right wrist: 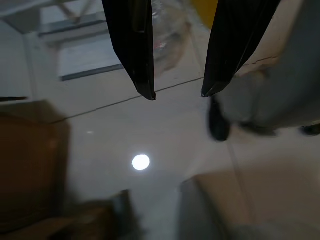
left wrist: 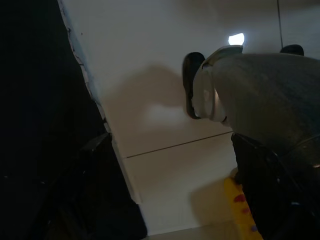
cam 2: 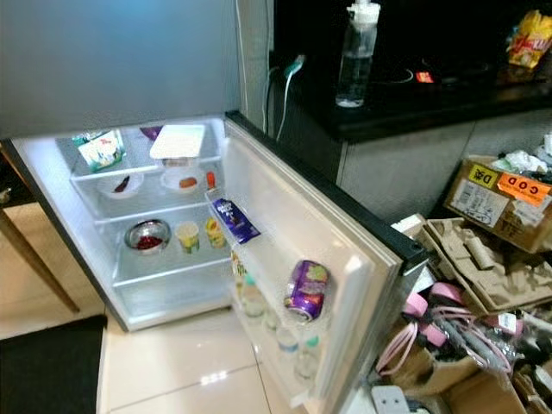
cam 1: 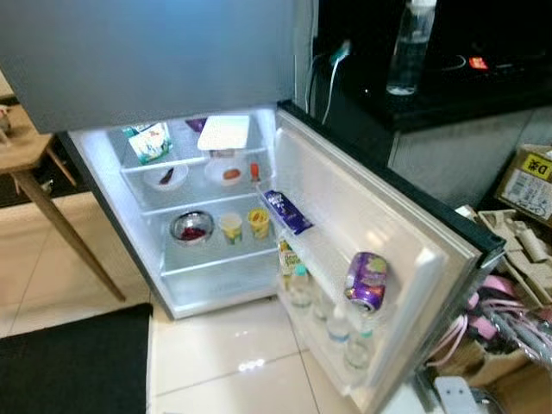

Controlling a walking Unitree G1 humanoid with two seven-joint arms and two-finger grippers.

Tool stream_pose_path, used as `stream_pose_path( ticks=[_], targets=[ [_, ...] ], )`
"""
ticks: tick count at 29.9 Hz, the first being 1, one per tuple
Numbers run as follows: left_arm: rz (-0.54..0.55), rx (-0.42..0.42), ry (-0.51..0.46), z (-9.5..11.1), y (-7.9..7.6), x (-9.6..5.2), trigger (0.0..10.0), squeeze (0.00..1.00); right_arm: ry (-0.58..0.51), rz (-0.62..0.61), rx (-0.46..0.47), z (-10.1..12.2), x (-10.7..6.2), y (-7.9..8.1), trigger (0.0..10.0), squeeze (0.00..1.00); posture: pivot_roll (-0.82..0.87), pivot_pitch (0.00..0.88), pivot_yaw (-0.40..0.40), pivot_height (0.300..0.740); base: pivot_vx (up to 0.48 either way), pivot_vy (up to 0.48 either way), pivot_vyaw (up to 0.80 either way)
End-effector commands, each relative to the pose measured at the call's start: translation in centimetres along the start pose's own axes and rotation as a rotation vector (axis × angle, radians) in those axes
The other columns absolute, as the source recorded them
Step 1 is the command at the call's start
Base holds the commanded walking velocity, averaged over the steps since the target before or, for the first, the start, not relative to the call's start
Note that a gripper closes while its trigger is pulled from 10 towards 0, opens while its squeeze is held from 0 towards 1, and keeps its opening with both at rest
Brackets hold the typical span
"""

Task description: Restocking fridge

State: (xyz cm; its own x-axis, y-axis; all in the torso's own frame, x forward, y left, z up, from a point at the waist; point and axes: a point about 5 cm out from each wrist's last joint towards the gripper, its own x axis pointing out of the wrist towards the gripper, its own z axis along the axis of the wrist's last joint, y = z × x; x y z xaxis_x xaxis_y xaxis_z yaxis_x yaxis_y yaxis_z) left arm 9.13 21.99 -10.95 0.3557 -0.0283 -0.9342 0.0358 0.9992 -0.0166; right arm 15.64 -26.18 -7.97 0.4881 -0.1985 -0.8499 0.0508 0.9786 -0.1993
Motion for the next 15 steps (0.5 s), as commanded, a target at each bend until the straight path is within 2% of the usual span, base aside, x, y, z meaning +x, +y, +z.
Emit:
stream_pose_path(
  ticks=[1,2,4,5,6,8,11,12,13,14,15],
  targets=[
    [-0.014,0.011,0.017,-0.2,-0.4,0.1,10.0,0.00,-0.026,-0.017,0.025,0.7,0.1,-0.1,10.0,0.00,-0.08,0.000,-0.008,0.740,0.000,0.000,0.00],
    [-0.014,0.011,0.017,-0.2,-0.4,0.1,10.0,0.00,-0.026,-0.017,0.025,0.7,0.1,-0.1,10.0,0.00,-0.08,0.000,-0.008,0.740,0.000,0.000,0.00],
    [-0.023,0.012,0.008,0.6,-1.6,0.5,10.0,0.00,-0.137,-0.083,0.143,3.6,0.0,-2.1,10.0,0.00,-0.08,0.000,-0.008,0.740,0.000,0.000,0.00],
    [-0.023,0.012,0.008,0.6,-1.6,0.5,10.0,0.00,-0.137,-0.083,0.143,3.6,0.0,-2.1,10.0,0.00,-0.08,0.000,-0.008,0.740,0.000,0.000,0.00],
    [-0.028,0.012,0.004,1.0,-2.1,0.6,10.0,0.00,-0.186,-0.104,0.194,4.8,-0.1,-2.9,10.0,0.00,-0.08,0.000,-0.008,0.740,0.000,0.000,0.00],
    [-0.028,0.012,0.004,1.0,-2.1,0.6,10.0,0.00,-0.186,-0.104,0.194,4.8,-0.1,-2.9,10.0,0.00,-0.08,0.000,-0.008,0.740,0.000,0.000,0.00],
    [-0.040,0.015,0.001,1.5,-3.3,0.9,10.0,0.00,-0.393,-0.203,0.427,10.0,-1.2,-6.6,10.0,0.00,-0.09,0.000,-0.009,0.740,0.000,0.000,0.00],
    [-0.040,0.015,0.001,1.5,-3.3,0.9,10.0,0.00,-0.393,-0.203,0.427,10.0,-1.2,-6.6,10.0,0.00,-0.09,0.000,-0.009,0.740,0.000,0.000,0.00],
    [-0.042,0.015,0.002,1.6,-3.5,0.9,10.0,0.00,-0.458,-0.215,0.498,11.6,-1.7,-7.5,10.0,0.00,-0.09,0.000,-0.009,0.740,0.000,0.000,0.00],
    [-0.042,0.015,0.002,1.6,-3.5,0.9,10.0,0.00,-0.458,-0.215,0.498,11.6,-1.7,-7.5,10.0,0.00,-0.09,0.000,-0.009,0.740,0.000,0.000,0.00],
    [-0.043,0.014,0.003,1.6,-3.6,1.0,10.0,0.00,-0.520,-0.212,0.552,13.1,-2.1,-8.1,10.0,0.00,-0.09,0.000,-0.009,0.740,0.000,0.000,0.00]
  ],
)
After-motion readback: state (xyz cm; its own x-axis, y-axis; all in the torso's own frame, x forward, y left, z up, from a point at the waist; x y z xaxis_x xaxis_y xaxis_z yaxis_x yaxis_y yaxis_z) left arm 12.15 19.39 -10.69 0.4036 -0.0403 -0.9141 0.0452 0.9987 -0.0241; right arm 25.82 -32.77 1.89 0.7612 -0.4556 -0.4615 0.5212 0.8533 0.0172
